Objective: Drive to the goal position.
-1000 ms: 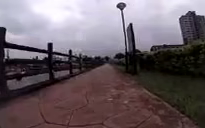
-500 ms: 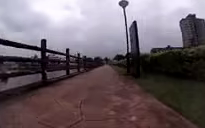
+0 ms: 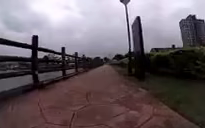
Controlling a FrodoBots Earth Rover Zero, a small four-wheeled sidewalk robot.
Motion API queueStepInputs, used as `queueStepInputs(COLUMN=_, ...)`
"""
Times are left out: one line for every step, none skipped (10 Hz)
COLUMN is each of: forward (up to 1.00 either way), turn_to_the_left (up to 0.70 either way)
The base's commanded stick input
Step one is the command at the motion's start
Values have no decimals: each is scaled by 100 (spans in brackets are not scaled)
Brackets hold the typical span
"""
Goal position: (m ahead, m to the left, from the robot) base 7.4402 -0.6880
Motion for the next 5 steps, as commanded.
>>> queueStepInputs(forward=100, turn_to_the_left=0)
queueStepInputs(forward=100, turn_to_the_left=0)
queueStepInputs(forward=100, turn_to_the_left=0)
queueStepInputs(forward=100, turn_to_the_left=0)
queueStepInputs(forward=100, turn_to_the_left=0)
